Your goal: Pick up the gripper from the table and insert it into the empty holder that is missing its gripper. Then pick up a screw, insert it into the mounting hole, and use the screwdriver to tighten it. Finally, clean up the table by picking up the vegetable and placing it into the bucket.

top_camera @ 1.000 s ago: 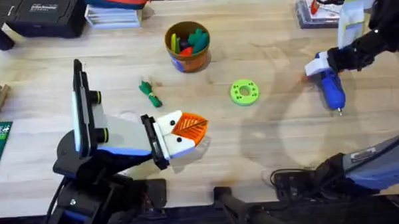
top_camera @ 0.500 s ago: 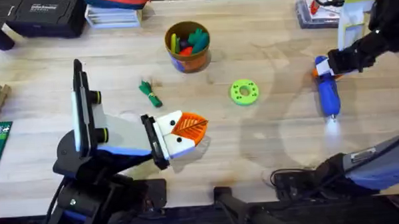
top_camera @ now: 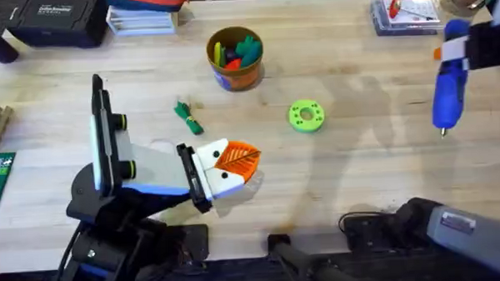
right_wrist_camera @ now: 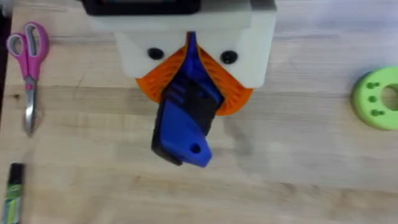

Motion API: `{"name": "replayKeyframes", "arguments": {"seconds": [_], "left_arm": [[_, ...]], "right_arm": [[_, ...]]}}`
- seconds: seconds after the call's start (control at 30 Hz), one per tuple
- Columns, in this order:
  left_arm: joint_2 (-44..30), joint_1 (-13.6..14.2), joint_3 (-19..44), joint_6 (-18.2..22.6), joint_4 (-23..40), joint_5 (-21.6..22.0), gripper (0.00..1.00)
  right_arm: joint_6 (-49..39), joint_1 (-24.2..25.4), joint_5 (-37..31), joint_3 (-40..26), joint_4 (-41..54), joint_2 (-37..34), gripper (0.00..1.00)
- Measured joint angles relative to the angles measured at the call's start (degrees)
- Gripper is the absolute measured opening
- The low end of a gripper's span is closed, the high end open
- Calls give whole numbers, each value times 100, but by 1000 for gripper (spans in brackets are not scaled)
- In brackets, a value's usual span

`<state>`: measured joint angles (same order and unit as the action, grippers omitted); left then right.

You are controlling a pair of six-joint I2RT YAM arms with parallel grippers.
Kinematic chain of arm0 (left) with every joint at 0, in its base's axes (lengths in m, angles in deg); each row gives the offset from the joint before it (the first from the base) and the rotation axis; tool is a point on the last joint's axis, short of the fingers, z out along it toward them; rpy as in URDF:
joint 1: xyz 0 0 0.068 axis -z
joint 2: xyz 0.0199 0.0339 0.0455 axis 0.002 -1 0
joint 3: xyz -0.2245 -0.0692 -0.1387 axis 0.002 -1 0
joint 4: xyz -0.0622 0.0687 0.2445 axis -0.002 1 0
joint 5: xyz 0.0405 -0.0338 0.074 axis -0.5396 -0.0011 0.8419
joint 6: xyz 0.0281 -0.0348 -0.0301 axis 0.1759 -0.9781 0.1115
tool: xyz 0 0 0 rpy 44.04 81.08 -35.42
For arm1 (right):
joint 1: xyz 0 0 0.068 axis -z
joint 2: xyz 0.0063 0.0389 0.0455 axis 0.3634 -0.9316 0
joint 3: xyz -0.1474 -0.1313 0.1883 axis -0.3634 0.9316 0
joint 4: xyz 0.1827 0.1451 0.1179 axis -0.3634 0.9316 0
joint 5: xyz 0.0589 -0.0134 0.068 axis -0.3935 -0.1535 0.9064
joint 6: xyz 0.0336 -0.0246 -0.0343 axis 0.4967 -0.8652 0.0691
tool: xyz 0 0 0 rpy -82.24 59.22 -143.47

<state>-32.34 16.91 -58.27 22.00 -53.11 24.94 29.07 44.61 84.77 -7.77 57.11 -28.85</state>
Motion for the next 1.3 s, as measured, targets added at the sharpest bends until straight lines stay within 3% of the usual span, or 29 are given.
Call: {"name": "replayKeyframes", "arguments": {"seconds": [0.1,0.23,0.43,0.6,0.9,1.3], "left_arm": [[0,0,0,0,-1,0,5],[0,0,0,0,0,1,5],[2,0,0,0,0,-1,5],[1,0,0,0,0,1,5],[0,0,0,0,4,-1,5],[2,0,0,0,4,-2,5]], "right_arm": [[101,-122,104,209,46,735,25],[373,-655,181,886,-109,1772,25],[1223,-2015,234,1967,-1151,3048,25],[1945,-3258,254,2489,-2361,3632,25],[2415,-5341,140,2810,-4591,3504,25],[2470,-6981,11,2906,-6989,2701,25]]}}
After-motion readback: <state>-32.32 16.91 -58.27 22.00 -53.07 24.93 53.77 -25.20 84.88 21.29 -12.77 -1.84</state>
